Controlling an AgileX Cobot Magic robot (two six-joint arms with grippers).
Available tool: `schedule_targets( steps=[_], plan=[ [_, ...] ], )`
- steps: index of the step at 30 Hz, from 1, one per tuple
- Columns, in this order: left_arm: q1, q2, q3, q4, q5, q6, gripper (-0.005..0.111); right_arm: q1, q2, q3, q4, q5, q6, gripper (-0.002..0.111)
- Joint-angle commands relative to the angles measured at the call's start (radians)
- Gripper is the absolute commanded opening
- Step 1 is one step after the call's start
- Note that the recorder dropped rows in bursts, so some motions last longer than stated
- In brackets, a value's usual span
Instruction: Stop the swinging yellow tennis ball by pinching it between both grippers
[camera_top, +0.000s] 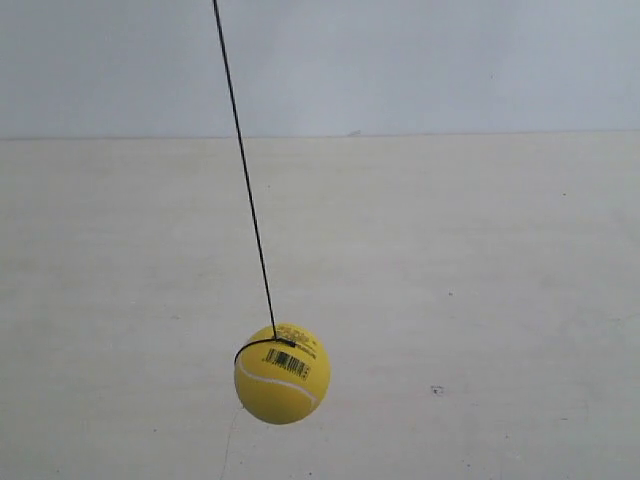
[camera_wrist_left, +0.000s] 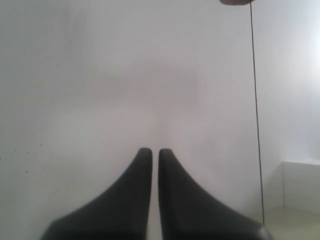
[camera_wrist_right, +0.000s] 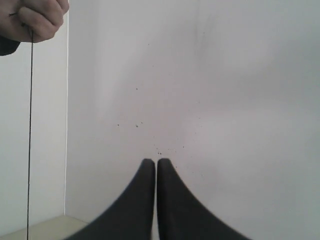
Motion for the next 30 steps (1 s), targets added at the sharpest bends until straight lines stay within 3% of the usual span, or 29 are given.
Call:
schedule_targets(
  steps=[1, 7, 9, 12, 22, 26, 30],
  plan=[
    [-0.003, -0.002, 0.006, 0.004, 0.001, -0.013, 0.005, 0.000, -0.006, 0.000, 0.000, -0.005, 0.006, 0.000],
    [-0.003, -0.002, 0.006, -0.003, 0.001, 0.003, 0.005, 0.000, -0.006, 0.000, 0.000, -0.021, 0.005, 0.000],
    [-0.003, -0.002, 0.006, -0.065, 0.009, 0.003, 0.005, 0.000, -0.006, 0.000, 0.000, -0.021, 0.005, 0.000],
    [0.012, -0.002, 0.006, -0.218, 0.049, 0.154, 0.005, 0.000, -0.006, 0.000, 0.000, -0.021, 0.005, 0.000],
    [0.276, -0.002, 0.006, -0.401, 0.091, 0.225, 0.005, 0.000, -0.006, 0.000, 0.000, -0.021, 0.005, 0.000],
    [0.314, -0.002, 0.006, -0.473, 0.147, 0.312, 0.005, 0.000, -0.006, 0.000, 0.000, -0.021, 0.005, 0.000],
    [0.327, -0.002, 0.006, -0.610, 0.217, 0.520, 0.005, 0.000, -0.006, 0.000, 0.000, -0.021, 0.005, 0.000]
  ],
)
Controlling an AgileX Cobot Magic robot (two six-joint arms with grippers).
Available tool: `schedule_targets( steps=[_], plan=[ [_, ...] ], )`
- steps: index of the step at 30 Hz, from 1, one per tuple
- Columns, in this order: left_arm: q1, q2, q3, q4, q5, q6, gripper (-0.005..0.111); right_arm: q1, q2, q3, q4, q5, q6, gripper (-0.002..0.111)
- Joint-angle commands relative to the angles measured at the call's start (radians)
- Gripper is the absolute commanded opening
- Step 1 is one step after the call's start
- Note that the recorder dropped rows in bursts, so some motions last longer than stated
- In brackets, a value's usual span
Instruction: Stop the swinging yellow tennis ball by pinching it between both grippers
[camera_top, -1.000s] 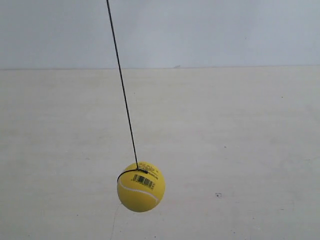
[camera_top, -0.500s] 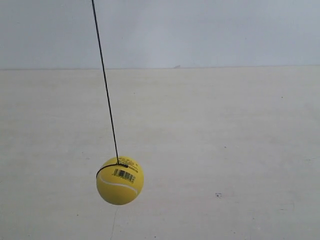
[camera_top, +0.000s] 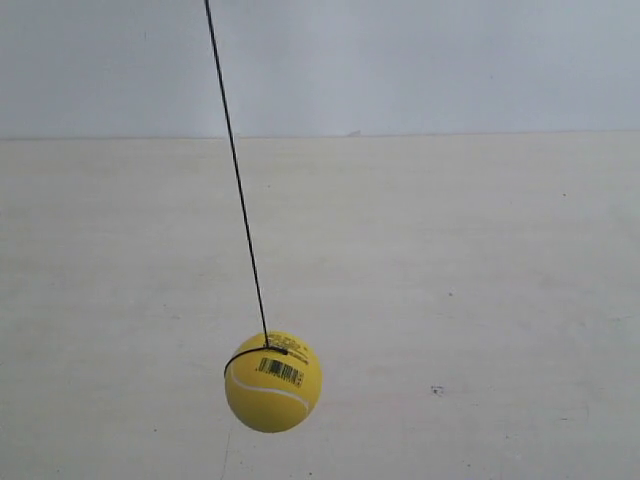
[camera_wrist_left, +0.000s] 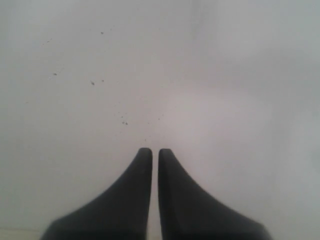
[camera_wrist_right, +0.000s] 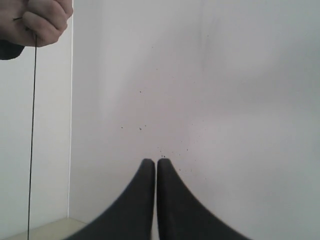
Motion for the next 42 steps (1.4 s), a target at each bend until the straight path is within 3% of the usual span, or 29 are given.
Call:
schedule_targets(
  steps=[1, 5, 8, 13, 23, 26, 31, 35, 42],
  plan=[
    [0.014, -0.002, 0.006, -0.181, 0.088, 0.251, 0.005, 0.000, -0.006, 0.000, 0.000, -0.005, 0.002, 0.000],
    [0.034, -0.002, 0.006, -0.350, 0.132, 0.498, 0.005, 0.000, -0.006, 0.000, 0.000, -0.005, 0.000, 0.000],
    [0.065, -0.002, 0.006, -0.306, 0.163, 0.481, 0.005, 0.000, -0.006, 0.000, 0.000, -0.005, 0.000, 0.000],
    [0.084, -0.002, 0.010, -0.139, 0.189, 0.283, 0.005, 0.000, -0.006, 0.000, 0.000, -0.005, 0.002, 0.000],
    [0.094, -0.002, 0.167, -0.118, 0.094, 0.275, 0.005, 0.000, -0.006, 0.000, 0.000, -0.005, 0.002, 0.000],
    [0.137, -0.002, 0.167, -0.094, 0.173, 0.275, 0.005, 0.000, -0.006, 0.000, 0.004, -0.012, 0.002, 0.000],
    [0.141, -0.002, 0.167, -0.092, 0.274, 0.282, 0.005, 0.000, -0.006, 0.000, 0.004, -0.012, 0.000, 0.000],
    [0.141, -0.002, 0.167, -0.102, 0.389, 0.417, 0.005, 0.000, -0.006, 0.000, 0.004, -0.012, 0.000, 0.000],
    [0.141, -0.002, 0.167, -0.146, 0.389, 0.361, 0.005, 0.000, -0.006, 0.000, 0.004, -0.012, 0.000, 0.000]
  ],
)
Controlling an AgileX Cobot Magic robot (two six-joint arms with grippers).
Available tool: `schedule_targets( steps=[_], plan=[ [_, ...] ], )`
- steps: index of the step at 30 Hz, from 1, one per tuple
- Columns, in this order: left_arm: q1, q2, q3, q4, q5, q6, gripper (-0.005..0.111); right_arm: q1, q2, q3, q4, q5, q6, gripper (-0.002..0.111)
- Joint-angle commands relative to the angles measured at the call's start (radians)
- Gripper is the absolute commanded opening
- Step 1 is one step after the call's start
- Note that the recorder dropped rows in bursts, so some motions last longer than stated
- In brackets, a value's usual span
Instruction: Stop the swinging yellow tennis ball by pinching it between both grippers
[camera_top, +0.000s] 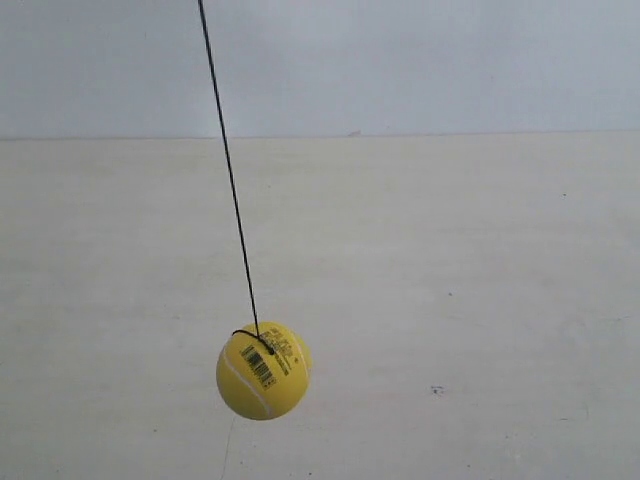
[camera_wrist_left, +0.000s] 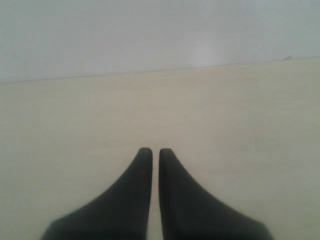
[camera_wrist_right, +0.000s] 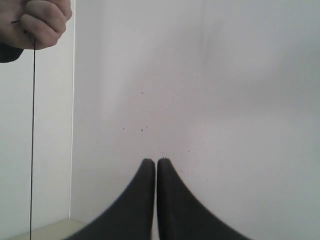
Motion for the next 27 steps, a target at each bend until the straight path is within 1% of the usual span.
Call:
schedule_targets(
  steps=[1, 23, 25, 27],
  plan=[
    [0.004, -0.002, 0.004, -0.021, 0.004, -0.037, 0.005, 0.000, -0.006, 0.000, 0.004, -0.005, 0.003, 0.000],
    [0.004, -0.002, 0.004, -0.021, 0.004, -0.037, 0.005, 0.000, -0.006, 0.000, 0.004, 0.002, 0.001, 0.000],
    [0.004, -0.002, 0.004, -0.021, 0.004, -0.037, 0.005, 0.000, -0.006, 0.000, 0.033, 0.002, 0.001, 0.000],
    [0.004, -0.002, 0.004, -0.021, 0.004, -0.037, 0.005, 0.000, -0.006, 0.000, 0.178, 0.004, 0.001, 0.000]
  ],
)
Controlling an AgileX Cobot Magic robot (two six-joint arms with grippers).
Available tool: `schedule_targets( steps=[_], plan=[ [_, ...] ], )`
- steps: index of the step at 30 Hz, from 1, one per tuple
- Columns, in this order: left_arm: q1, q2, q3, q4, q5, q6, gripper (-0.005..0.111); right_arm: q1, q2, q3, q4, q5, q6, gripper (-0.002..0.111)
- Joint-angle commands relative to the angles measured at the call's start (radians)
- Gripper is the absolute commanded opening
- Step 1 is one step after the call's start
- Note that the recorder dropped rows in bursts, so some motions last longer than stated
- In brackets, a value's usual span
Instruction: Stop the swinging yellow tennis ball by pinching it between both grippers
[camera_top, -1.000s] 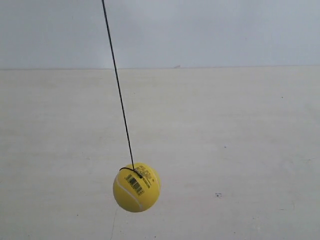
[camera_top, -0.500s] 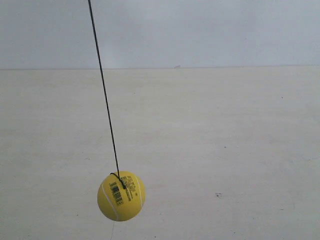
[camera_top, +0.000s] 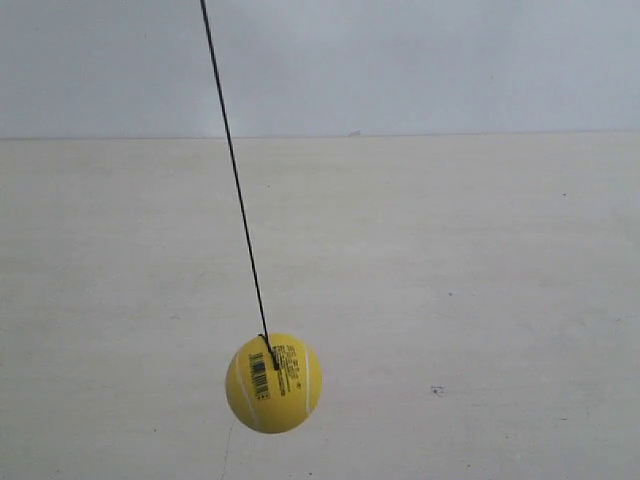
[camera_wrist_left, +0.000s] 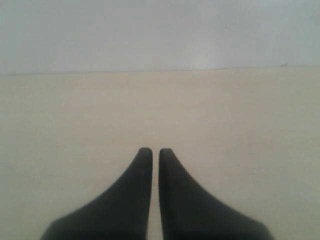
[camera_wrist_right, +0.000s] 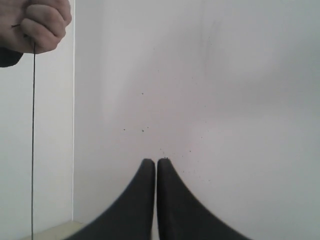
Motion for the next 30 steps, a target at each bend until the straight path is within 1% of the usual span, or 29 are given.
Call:
schedule_targets(
  steps=[1, 2, 5, 11, 13, 15, 17, 22, 23, 24, 27, 30],
  plan=[
    [0.004, -0.002, 0.004, -0.011, 0.002, -0.009, 0.005, 0.000, -0.006, 0.000, 0.248, 0.004, 0.001, 0.000],
    [0.004, -0.002, 0.004, -0.011, 0.002, -0.009, 0.005, 0.000, -0.006, 0.000, 0.428, 0.004, 0.001, 0.000],
    [0.004, -0.002, 0.004, -0.011, 0.002, -0.009, 0.005, 0.000, -0.014, 0.000, 0.792, 0.002, 0.001, 0.000],
    [0.004, -0.002, 0.004, -0.011, 0.002, -0.009, 0.005, -0.005, -0.108, 0.057, 0.790, -0.012, 0.001, 0.000],
    [0.004, -0.002, 0.004, -0.011, 0.002, -0.004, 0.005, -0.020, -0.108, 0.095, 0.789, -0.100, 0.001, 0.000],
    [0.004, -0.002, 0.004, -0.011, 0.000, -0.004, 0.005, -0.056, -0.108, 0.153, 0.758, -0.168, 0.001, 0.000],
    [0.004, -0.002, 0.004, -0.011, -0.002, -0.004, 0.005, -0.115, -0.108, 0.212, 0.763, -0.206, 0.001, 0.000],
    [0.004, -0.002, 0.004, -0.011, -0.002, -0.004, 0.005, -0.273, -0.108, 0.349, 0.763, -0.202, 0.001, 0.000],
    [0.004, -0.002, 0.004, -0.011, -0.002, -0.004, 0.005, -0.299, -0.108, 0.349, 0.763, -0.177, 0.001, 0.000],
    [0.004, -0.002, 0.004, -0.011, -0.002, -0.004, 0.005, -0.323, -0.108, 0.349, 0.761, -0.055, 0.001, 0.000],
    [0.004, -0.002, 0.004, -0.011, -0.002, -0.004, 0.005, -0.375, -0.108, 0.349, 0.751, 0.105, 0.001, 0.000],
    [0.004, -0.002, 0.004, -0.011, -0.002, -0.004, 0.005, -0.390, -0.108, 0.349, 0.704, 0.186, 0.001, 0.000]
  ],
)
